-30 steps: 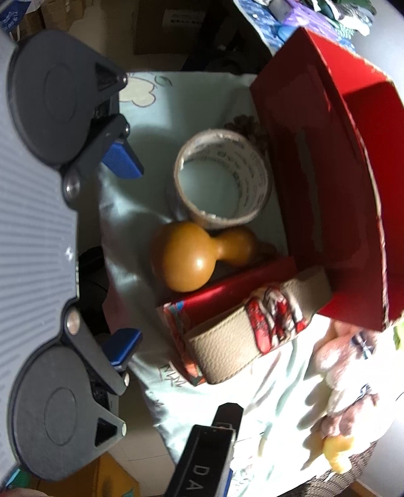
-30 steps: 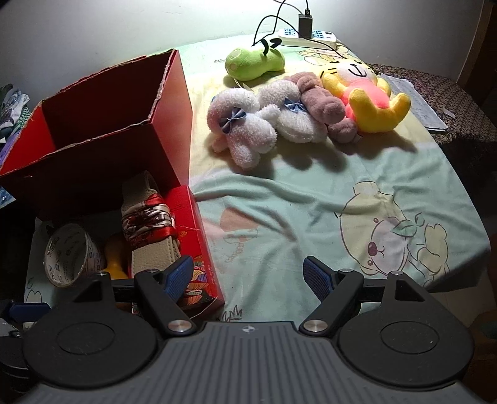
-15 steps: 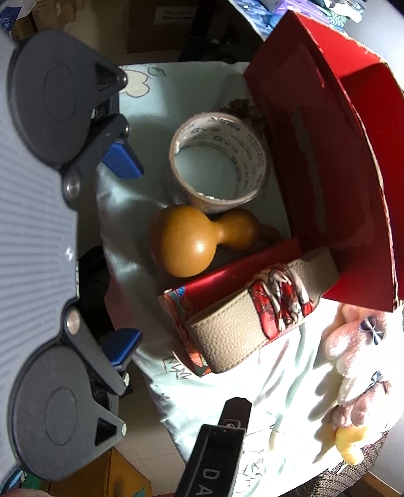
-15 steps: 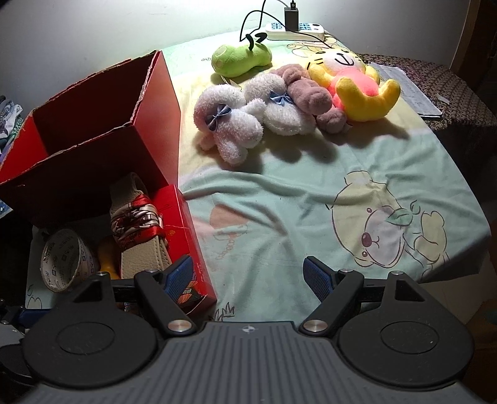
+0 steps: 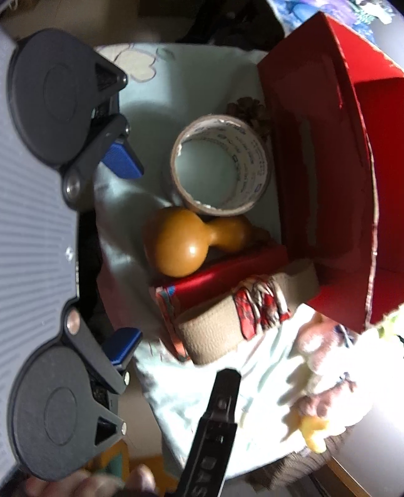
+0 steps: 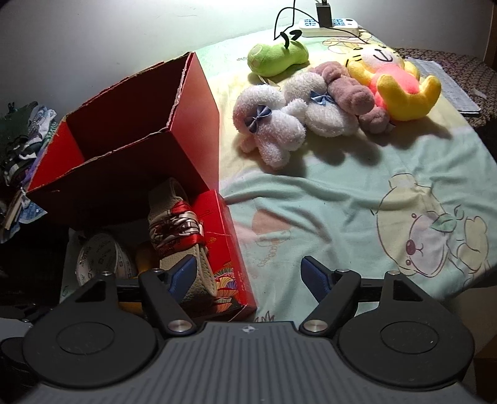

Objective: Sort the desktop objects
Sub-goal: 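Close the right gripper on the beige leather strap with red ribbon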

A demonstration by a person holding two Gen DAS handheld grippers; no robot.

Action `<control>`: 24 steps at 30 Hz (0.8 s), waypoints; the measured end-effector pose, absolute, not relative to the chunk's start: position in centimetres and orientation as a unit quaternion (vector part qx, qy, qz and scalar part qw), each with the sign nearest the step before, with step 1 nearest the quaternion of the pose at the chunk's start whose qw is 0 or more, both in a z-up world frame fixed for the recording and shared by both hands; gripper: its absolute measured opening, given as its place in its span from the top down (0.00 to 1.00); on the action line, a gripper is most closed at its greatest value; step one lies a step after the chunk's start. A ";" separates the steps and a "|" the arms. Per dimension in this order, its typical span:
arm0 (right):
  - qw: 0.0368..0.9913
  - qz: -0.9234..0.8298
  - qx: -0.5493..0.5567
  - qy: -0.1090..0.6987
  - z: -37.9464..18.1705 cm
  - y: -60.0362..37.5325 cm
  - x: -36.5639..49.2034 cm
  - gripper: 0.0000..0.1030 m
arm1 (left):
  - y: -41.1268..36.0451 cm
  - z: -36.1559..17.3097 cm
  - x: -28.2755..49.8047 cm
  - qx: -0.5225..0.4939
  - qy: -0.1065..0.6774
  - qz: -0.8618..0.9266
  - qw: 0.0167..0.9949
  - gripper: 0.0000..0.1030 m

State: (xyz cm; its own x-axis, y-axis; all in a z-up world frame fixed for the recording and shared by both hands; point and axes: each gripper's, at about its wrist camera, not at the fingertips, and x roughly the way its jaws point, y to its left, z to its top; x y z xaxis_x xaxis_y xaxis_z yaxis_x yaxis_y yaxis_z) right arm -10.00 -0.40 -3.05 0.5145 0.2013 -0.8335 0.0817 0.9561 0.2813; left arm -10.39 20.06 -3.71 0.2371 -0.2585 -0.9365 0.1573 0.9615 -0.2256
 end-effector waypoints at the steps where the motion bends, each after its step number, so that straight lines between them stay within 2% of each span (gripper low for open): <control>1: 0.856 0.043 0.151 0.493 -3.2 -0.8 -9.7 0.26 | 20.1 -3.3 -10.6 -0.052 0.595 -0.144 0.789 0.01; 4: 0.843 0.078 0.175 0.503 -4.0 -1.8 -8.4 0.30 | 19.9 -1.9 -11.1 -0.077 0.567 -0.168 0.802 0.01; 6: 0.833 0.102 0.193 0.508 -4.3 -2.3 -7.6 0.39 | 19.1 -0.9 -11.2 -0.077 0.546 -0.179 0.815 0.01; 9: 0.820 0.149 0.215 0.509 -4.5 -2.9 -6.5 0.45 | 17.5 -0.1 -10.7 -0.083 0.519 -0.192 0.829 0.01; 14: 0.802 0.221 0.218 0.511 -4.8 -3.0 -4.6 0.46 | 15.2 -1.7 -8.6 -0.103 0.530 -0.179 0.823 0.02; 17: 0.782 0.259 0.227 0.519 -5.2 -3.0 -3.7 0.55 | 15.1 -2.5 -8.0 -0.127 0.538 -0.161 0.817 0.06; 24: 0.755 0.294 0.218 0.544 -6.3 -2.5 -2.4 0.58 | 15.9 -4.1 -7.0 -0.198 0.547 -0.115 0.805 0.06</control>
